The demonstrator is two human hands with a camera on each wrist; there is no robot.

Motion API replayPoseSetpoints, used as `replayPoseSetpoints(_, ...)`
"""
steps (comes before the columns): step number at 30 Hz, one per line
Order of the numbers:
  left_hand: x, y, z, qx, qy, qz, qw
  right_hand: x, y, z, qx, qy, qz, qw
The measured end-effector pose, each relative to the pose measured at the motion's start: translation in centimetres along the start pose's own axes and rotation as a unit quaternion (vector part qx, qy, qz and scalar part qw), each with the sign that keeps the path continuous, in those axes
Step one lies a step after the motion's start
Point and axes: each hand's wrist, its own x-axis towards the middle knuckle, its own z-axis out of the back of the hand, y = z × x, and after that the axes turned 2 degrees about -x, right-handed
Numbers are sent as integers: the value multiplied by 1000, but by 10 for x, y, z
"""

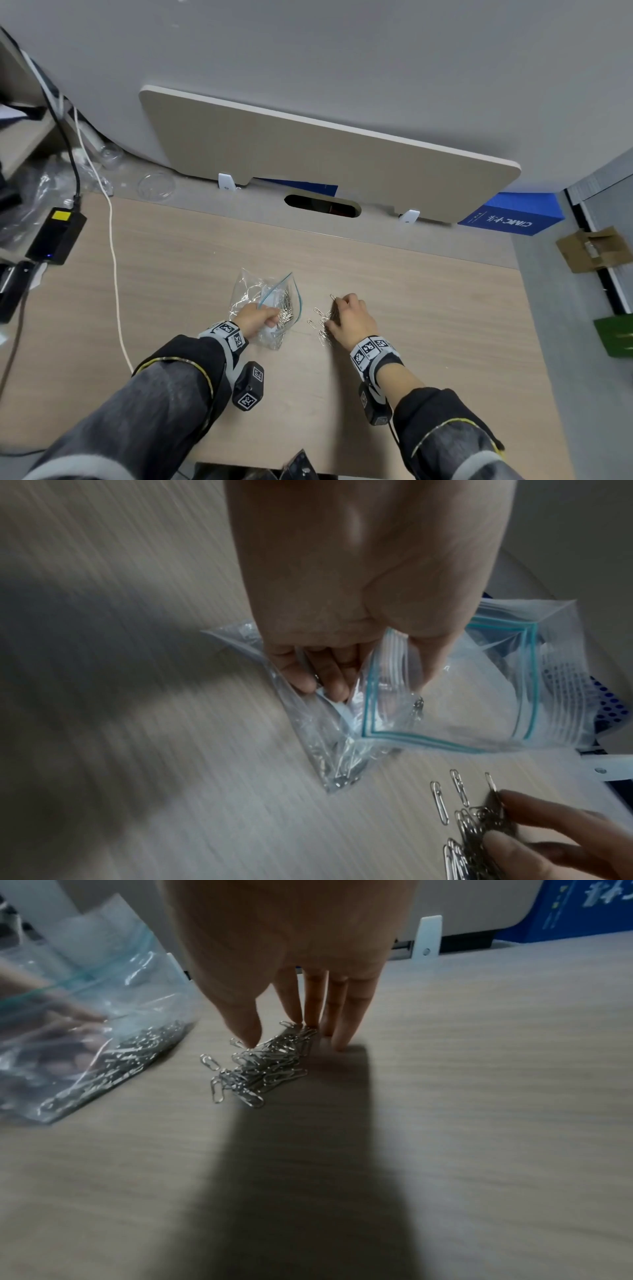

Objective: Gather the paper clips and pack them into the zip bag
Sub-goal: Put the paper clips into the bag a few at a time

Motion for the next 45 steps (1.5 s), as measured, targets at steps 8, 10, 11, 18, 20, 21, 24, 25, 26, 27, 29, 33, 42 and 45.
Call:
replayPoseSetpoints(8, -1, -1, -1, -3, -3, 6, 1000, -13, -3, -7, -83, 39, 80, 993)
replayPoseSetpoints(10, -1, -1, -1, -5, -3, 7, 1000, -14, -3, -10, -70, 12, 81, 994)
replayPoseSetpoints(11, -1, -1, -1, -5, -4, 7, 1000, -14, -2, -12, -61, 0, 82, 995)
replayPoseSetpoints(18, 0, 2, -1, -11, -2, 0, 1000, -8, 2, -22, -20, -45, 66, 997)
replayPoseSetpoints(20, 0, 2, -1, -9, -4, 1, 1000, -7, 3, -20, -7, -47, 43, 998)
replayPoseSetpoints(21, 0, 2, -1, -9, -7, 2, 1000, -7, 4, -18, 0, -48, 35, 998)
replayPoseSetpoints(24, -1, 1, -1, -10, -7, 3, 1000, -5, 5, -12, 33, -42, 11, 999)
replayPoseSetpoints(25, -1, 1, -1, -10, -4, 3, 1000, -3, 4, -12, 58, -32, -4, 998)
replayPoseSetpoints(26, -1, 0, -1, -10, -2, 3, 1000, -1, 3, -10, 91, -27, -28, 995)
replayPoseSetpoints(27, -2, 0, -1, -10, -2, 4, 1000, 1, 1, -9, 141, -22, -63, 988)
replayPoseSetpoints(29, -4, -2, -1, -11, -7, 8, 1000, 4, -4, -5, 280, -12, -146, 949)
replayPoseSetpoints(33, -10, -7, 0, -5, 0, 11, 1000, -1, -2, 13, 504, 18, -208, 838)
replayPoseSetpoints(42, -21, -16, 1, 19, 6, 13, 1000, -1, 76, 86, 537, 118, -106, 829)
replayPoseSetpoints(45, -23, -18, 1, 23, 8, 13, 1000, 10, 100, 77, 443, 96, -104, 885)
